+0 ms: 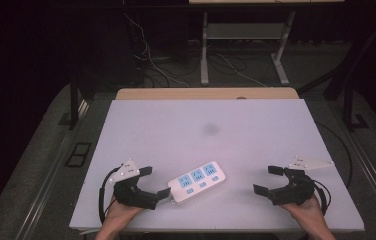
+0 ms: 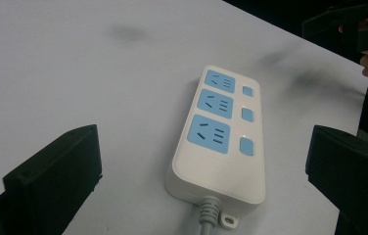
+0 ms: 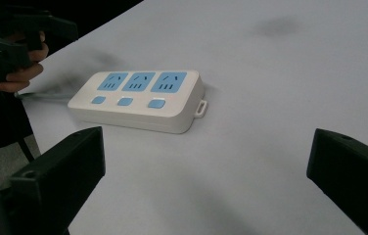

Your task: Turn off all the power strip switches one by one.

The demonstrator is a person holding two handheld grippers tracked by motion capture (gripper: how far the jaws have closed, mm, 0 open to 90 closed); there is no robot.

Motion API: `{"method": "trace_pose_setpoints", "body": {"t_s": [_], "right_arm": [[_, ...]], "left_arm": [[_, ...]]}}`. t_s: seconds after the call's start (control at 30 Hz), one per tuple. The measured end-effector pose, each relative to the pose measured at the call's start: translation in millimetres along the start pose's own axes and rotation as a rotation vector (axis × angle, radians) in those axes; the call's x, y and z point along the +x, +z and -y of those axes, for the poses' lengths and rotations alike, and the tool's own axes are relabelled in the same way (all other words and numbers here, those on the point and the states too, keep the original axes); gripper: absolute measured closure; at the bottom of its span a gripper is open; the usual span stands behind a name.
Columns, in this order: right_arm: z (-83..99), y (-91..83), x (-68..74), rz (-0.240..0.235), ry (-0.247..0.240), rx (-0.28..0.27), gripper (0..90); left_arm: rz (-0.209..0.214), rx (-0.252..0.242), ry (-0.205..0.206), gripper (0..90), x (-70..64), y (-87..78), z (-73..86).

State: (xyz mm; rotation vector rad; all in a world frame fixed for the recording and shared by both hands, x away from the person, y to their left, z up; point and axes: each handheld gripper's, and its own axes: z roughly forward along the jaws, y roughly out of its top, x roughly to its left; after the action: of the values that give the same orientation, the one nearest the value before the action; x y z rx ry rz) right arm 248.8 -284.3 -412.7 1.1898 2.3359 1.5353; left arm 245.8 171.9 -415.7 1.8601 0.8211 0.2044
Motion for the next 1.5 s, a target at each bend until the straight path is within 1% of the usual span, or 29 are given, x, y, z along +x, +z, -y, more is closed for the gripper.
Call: {"method": "trace_pose_setpoints", "body": {"t_s": [0.27, 0.43, 0.53, 0.73, 0.9, 1.03, 1.3, 1.4, 1.5], "right_arm": [[2.5, -1.1, -0.2, -0.003, -0.002, 0.013, 0.4], [2.9, -2.9, -1.3, -0.002, 0.0, 0.012, 0.4], [3.6, -5.8, -3.3, -0.003, 0.01, 0.007, 0.4], [5.1, -9.1, -5.1, -0.008, 0.018, 0.009, 0.4], [5.8, -9.5, -6.2, -0.017, 0.019, 0.013, 0.4], [6.1, -9.3, -6.6, -0.02, 0.017, 0.021, 0.4], [6.8, -10.4, -7.1, -0.016, 0.02, 0.024, 0.4], [7.5, -10.9, -7.4, -0.027, 0.028, 0.017, 0.4], [7.7, -10.5, -7.0, -0.027, 0.027, 0.019, 0.4]], "left_arm": [[0.0, 0.005, 0.001, 0.0, -0.5, 0.7, 0.0], [0.0, 0.006, 0.006, 0.0, -1.9, 0.2, -0.8], [-0.002, 0.005, 0.007, 0.0, -2.3, 0.0, -1.0], [-0.008, 0.019, 0.01, 0.0, -2.2, -0.9, -1.9], [-0.013, 0.02, 0.016, 0.0, -1.9, -2.2, -4.1], [-0.012, 0.032, 0.024, 0.0, -1.2, -2.7, -6.1], [-0.001, 0.047, 0.027, 0.0, 0.5, -3.3, -16.8], [0.004, 0.062, 0.043, 0.0, 0.5, -1.3, -22.8], [0.011, 0.082, 0.051, 0.0, 1.1, 2.4, -27.6]]}}
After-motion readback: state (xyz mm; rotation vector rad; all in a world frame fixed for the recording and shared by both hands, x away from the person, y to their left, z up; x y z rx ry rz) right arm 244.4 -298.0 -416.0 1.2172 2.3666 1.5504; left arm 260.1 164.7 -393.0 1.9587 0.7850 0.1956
